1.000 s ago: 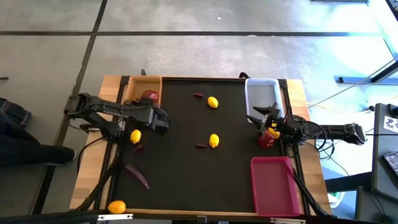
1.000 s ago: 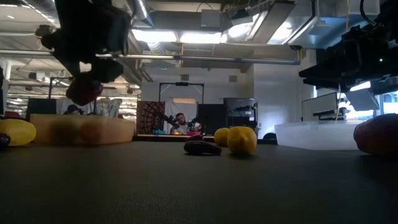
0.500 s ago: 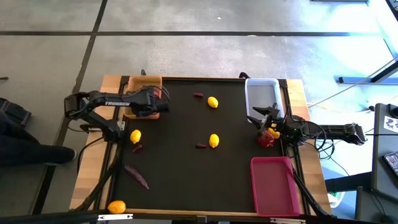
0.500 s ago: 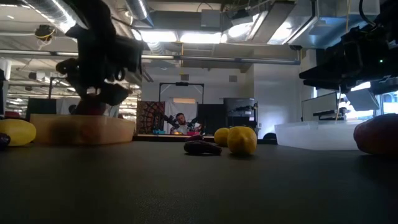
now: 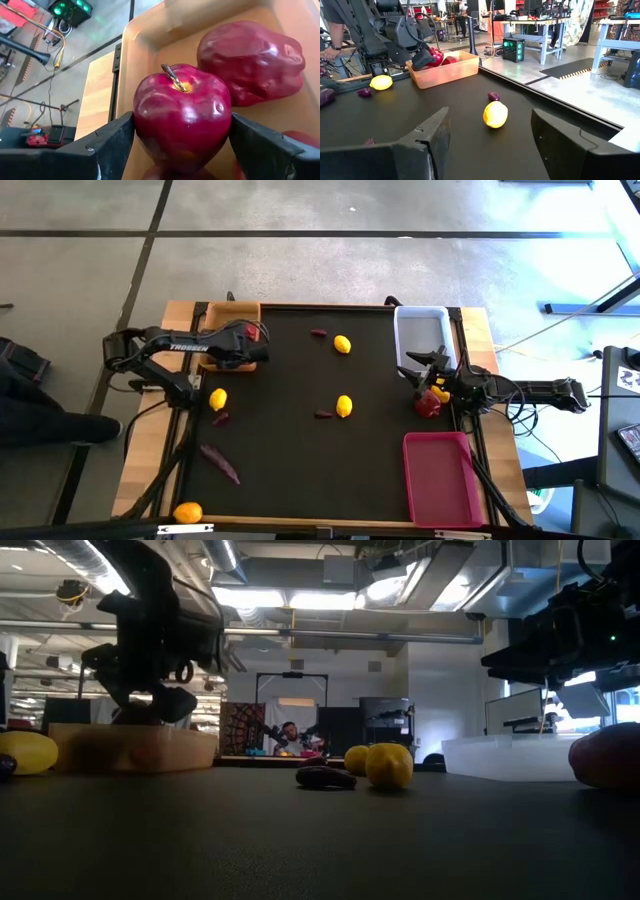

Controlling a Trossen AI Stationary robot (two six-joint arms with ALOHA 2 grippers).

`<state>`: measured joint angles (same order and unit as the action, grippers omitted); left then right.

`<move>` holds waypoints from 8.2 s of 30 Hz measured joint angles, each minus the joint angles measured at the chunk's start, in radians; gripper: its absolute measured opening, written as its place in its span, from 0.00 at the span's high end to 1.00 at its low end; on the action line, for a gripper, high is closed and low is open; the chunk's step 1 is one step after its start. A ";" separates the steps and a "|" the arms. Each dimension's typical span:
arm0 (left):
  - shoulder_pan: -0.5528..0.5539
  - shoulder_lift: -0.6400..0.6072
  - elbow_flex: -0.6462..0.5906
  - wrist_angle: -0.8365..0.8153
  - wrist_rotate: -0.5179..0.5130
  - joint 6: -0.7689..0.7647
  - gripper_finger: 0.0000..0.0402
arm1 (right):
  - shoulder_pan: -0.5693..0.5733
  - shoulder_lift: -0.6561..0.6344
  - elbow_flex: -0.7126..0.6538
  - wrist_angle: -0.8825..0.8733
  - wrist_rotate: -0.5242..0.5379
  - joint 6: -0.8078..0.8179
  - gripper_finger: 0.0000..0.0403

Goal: Sort produce into baskets
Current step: Put the apple into the orange bin

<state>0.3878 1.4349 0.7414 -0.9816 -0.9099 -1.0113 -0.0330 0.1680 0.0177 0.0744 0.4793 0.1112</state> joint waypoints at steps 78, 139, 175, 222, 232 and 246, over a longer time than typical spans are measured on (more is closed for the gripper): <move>-0.411 -0.183 0.018 0.452 0.115 0.281 0.02 | 0.000 0.170 0.569 -0.595 -0.422 0.223 0.41; -0.420 -0.183 0.018 0.448 0.114 0.278 0.02 | 0.000 1.209 0.774 -1.303 -0.433 0.336 0.47; -0.521 -0.178 0.018 1.061 0.288 0.662 0.02 | 0.000 0.948 0.956 -0.515 -0.264 -0.079 0.49; -0.512 0.113 0.017 1.529 0.527 0.767 0.13 | 0.000 1.136 0.956 -0.217 -0.586 -0.115 0.58; -0.492 0.031 0.018 1.145 0.525 0.521 0.13 | 0.000 1.139 0.956 -0.508 -0.416 -0.089 0.31; -0.567 -0.071 0.046 0.477 0.536 -0.136 0.14 | 0.000 1.139 0.955 -0.571 -0.331 -0.065 0.19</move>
<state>-0.1790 1.3642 0.7878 -0.5050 -0.3736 -1.1472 -0.0330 1.3075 0.9730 -0.4966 0.1486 0.0463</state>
